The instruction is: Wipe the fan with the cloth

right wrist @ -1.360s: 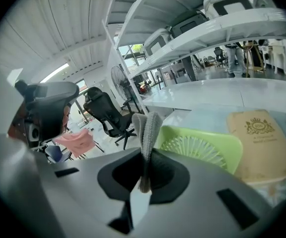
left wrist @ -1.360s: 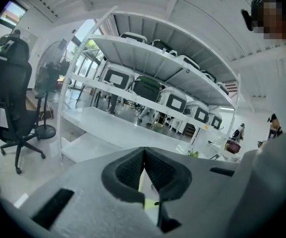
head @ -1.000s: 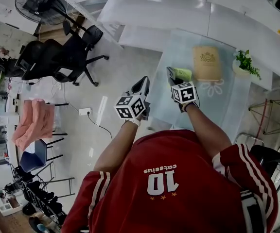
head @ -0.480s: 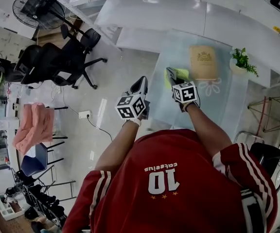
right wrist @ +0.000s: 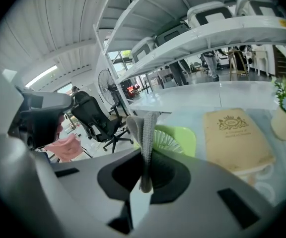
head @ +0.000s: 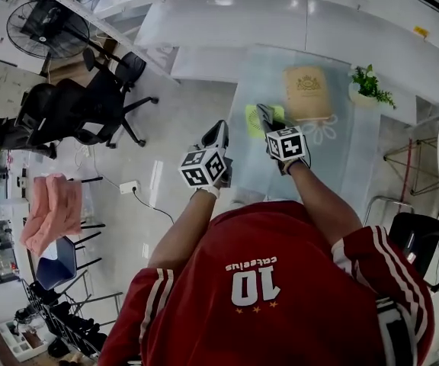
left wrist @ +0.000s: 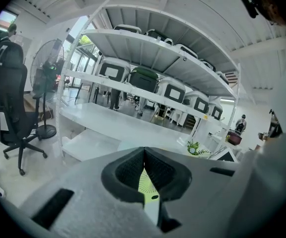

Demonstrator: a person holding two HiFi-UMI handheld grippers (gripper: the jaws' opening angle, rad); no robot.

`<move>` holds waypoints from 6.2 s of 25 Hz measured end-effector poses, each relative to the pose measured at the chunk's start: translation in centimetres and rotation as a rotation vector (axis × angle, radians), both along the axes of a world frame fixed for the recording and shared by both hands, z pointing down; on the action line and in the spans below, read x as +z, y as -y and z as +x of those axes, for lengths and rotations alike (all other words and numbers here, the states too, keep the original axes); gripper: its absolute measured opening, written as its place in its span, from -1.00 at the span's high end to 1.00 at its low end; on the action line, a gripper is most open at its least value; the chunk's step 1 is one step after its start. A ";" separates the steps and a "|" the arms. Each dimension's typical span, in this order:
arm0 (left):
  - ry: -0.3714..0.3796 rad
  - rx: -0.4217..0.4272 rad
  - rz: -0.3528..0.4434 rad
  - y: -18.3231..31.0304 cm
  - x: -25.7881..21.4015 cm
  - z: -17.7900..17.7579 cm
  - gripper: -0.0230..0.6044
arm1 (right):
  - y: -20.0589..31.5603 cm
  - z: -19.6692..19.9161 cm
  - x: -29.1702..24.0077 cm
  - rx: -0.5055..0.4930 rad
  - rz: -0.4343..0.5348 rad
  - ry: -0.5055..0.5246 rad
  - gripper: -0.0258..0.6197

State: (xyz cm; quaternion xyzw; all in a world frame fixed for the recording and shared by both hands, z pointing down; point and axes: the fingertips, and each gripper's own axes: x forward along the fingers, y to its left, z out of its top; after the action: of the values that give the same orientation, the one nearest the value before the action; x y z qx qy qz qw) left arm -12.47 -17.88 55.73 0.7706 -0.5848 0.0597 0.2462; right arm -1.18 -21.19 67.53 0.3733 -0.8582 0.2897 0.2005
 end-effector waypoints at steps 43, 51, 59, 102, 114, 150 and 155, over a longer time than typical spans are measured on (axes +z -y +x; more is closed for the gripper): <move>-0.028 0.252 -0.032 2.0 0.9 10.3 0.91 | -1.0 9.6 -0.1 0.222 -0.019 -0.033 0.85; -0.038 0.238 -0.035 1.7 0.9 9.8 0.91 | -1.5 9.8 -0.1 0.229 -0.018 -0.047 0.85; -0.039 0.186 -0.025 1.5 0.4 7.4 0.91 | -0.8 8.8 -0.9 0.223 0.013 -0.048 0.85; -0.059 0.014 -0.088 -0.5 2.5 -1.6 0.91 | -2.5 -3.0 1.9 -0.002 -0.024 0.008 0.85; -0.049 0.014 -0.104 -0.9 3.0 -3.6 0.91 | -2.3 -4.3 4.2 0.034 -0.076 0.002 0.85; -0.036 0.095 -0.113 -0.5 3.7 -0.6 0.91 | -1.7 -1.1 4.6 0.107 -0.085 -0.026 0.85; -0.039 0.112 -0.112 -0.3 3.7 0.3 0.91 | -1.7 -0.1 4.5 0.126 -0.085 -0.033 0.85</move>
State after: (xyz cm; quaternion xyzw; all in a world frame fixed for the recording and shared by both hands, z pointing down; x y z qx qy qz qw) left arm -12.22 -17.54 59.40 0.7883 -0.5314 0.0910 0.2964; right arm -1.29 -19.46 72.06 0.4225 -0.8166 0.3317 0.2115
